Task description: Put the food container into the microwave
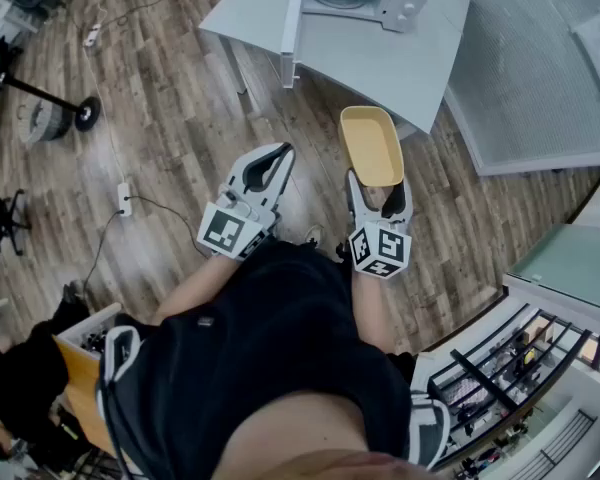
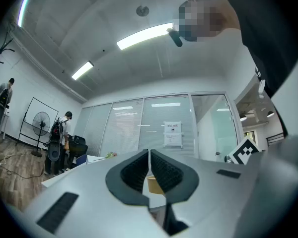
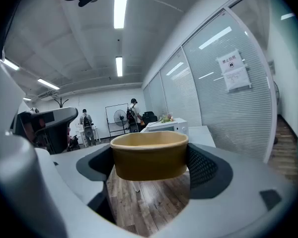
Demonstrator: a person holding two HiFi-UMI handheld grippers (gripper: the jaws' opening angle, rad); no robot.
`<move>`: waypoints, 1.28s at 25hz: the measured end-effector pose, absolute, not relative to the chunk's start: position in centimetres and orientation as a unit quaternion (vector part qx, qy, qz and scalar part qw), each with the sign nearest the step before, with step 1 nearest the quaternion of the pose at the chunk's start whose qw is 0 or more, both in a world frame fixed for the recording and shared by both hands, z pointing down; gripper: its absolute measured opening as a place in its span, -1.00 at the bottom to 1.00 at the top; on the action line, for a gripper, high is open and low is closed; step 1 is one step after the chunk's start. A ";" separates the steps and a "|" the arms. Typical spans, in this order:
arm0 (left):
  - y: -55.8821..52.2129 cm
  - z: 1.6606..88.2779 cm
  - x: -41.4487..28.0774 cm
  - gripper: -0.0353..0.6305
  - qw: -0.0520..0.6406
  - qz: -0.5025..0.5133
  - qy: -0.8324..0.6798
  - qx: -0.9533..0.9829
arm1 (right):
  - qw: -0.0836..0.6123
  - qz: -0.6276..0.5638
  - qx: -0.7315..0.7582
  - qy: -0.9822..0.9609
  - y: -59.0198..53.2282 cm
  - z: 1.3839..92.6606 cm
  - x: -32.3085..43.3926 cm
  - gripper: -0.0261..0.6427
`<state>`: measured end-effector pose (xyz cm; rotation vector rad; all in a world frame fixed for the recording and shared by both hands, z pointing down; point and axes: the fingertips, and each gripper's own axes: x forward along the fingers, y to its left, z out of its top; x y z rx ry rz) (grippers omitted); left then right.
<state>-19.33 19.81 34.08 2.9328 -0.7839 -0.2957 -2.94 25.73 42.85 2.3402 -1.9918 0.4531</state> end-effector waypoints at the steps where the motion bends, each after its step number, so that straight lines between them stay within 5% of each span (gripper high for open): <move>1: 19.6 34.4 -19.4 -0.79 0.045 -0.092 -0.259 0.960 | 0.018 0.145 0.754 -0.641 25.7 42.9 -2.9 0.47; 25: 16.7 36.6 -22.7 -0.79 0.077 -0.100 -0.233 0.964 | 0.010 0.146 0.767 -0.624 22.9 43.2 -5.5 0.48; 32: 12.9 38.6 -18.2 -0.79 0.086 -0.099 -0.239 0.962 | 0.027 0.153 0.761 -0.630 18.7 45.7 -1.6 0.48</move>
